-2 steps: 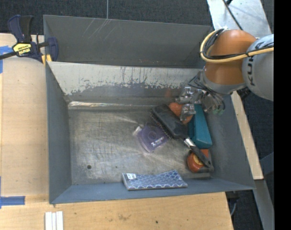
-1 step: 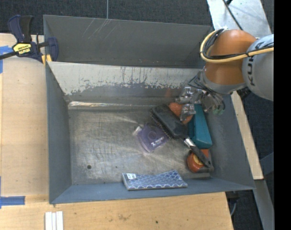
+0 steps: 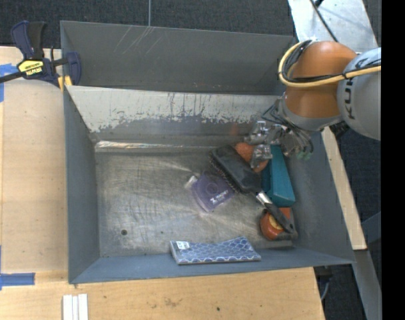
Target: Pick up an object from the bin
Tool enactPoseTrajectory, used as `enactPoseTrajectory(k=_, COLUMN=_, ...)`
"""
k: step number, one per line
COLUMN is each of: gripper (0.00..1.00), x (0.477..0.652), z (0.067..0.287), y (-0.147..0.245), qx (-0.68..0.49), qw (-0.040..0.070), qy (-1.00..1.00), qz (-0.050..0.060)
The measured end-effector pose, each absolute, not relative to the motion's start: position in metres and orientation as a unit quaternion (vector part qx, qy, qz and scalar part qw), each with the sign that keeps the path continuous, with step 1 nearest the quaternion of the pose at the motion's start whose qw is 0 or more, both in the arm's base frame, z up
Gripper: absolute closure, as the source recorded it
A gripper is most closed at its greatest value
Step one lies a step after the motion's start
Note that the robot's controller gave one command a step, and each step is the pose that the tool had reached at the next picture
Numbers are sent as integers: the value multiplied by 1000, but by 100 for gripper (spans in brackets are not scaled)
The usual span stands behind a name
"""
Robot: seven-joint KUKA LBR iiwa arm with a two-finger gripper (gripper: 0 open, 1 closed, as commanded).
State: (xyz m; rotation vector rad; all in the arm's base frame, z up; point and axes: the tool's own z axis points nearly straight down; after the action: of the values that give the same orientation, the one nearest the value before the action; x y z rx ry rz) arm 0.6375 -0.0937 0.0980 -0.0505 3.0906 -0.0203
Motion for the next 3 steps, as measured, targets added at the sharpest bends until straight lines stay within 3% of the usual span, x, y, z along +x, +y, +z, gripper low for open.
enactPoseTrajectory(k=3, gripper=100, x=637, z=98, y=-94, qx=-16, qw=25, qy=1000, qz=-7)
